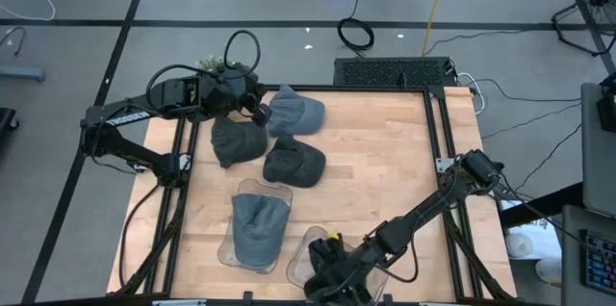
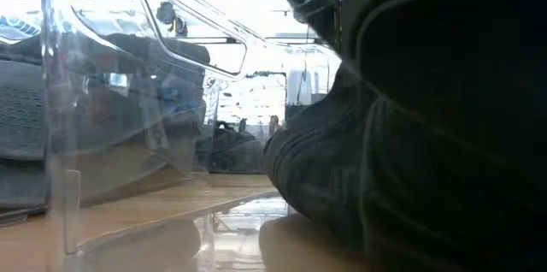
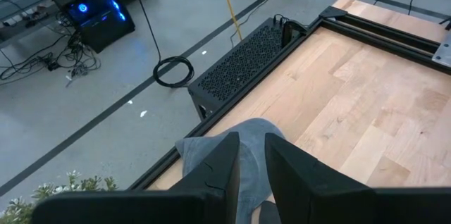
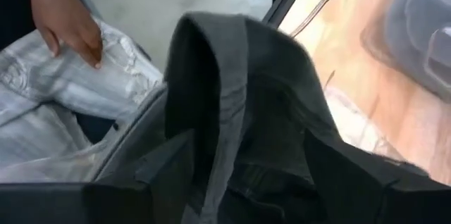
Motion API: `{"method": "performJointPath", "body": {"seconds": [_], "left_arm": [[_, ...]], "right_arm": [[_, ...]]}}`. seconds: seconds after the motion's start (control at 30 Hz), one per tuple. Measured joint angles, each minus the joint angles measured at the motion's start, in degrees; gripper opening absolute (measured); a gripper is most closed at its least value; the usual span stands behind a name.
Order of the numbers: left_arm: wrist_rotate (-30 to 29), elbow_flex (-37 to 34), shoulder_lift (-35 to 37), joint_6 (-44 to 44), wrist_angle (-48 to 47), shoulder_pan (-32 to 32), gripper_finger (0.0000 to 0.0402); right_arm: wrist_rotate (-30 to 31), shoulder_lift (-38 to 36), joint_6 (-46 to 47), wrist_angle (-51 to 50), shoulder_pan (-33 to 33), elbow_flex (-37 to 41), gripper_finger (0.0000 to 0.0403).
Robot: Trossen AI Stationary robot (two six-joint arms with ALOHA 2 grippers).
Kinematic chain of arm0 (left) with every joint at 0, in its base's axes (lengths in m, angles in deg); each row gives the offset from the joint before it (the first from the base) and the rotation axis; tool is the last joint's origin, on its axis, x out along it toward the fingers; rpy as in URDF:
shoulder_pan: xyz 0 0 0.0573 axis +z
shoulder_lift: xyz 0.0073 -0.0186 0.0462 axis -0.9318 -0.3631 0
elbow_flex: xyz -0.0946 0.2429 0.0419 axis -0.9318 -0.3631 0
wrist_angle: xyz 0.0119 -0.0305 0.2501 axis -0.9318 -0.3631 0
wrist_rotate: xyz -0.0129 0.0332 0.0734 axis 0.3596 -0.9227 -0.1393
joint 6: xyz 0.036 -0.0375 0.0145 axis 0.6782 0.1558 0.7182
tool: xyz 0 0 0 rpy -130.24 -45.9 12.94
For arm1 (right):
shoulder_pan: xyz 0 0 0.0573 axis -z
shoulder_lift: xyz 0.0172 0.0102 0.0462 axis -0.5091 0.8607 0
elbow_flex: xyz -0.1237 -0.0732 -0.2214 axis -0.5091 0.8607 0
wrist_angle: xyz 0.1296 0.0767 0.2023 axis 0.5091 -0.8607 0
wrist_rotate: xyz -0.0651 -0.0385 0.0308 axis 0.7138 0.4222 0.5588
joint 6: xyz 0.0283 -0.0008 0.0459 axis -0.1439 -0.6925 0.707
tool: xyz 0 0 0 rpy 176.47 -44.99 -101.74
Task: Pick & Place hat
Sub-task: Put the top right black cap into the right transparent bin
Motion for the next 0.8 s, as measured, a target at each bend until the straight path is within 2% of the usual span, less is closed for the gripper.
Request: {"method": "performJointPath", "body": {"seconds": [0.33,0.43,0.57,0.7,0.73,0.8], "left_arm": [[0.0,0.0,0.0,0.0,0.0,0.01,0.0076],[0.0,0.0,0.0,0.0,0.0,-0.01,0.0076],[0.0,0.0,0.0,0.0,0.0,0.0,0.0076],[0.0,0.0,0.0,0.0,0.0,0.01,0.0076],[0.0,0.0,0.0,0.0,0.0,0.01,0.0076],[0.0,0.0,0.0,0.0,0.0,-0.01,0.0076]], "right_arm": [[-0.04,-0.08,-0.09,4.06,-0.03,2.07,0.0247],[-0.04,-0.1,-0.07,2.88,-0.03,2.07,0.0227],[-0.18,-0.1,-0.09,2.81,0.48,2.07,0.0154],[-4.43,-0.1,-0.74,2.93,1.5,2.07,0.0036],[-5.78,-0.1,-1.23,2.99,1.76,2.07,0.0019],[-6.2,-0.1,-1.45,3.69,1.91,2.07,0.0011]]}}
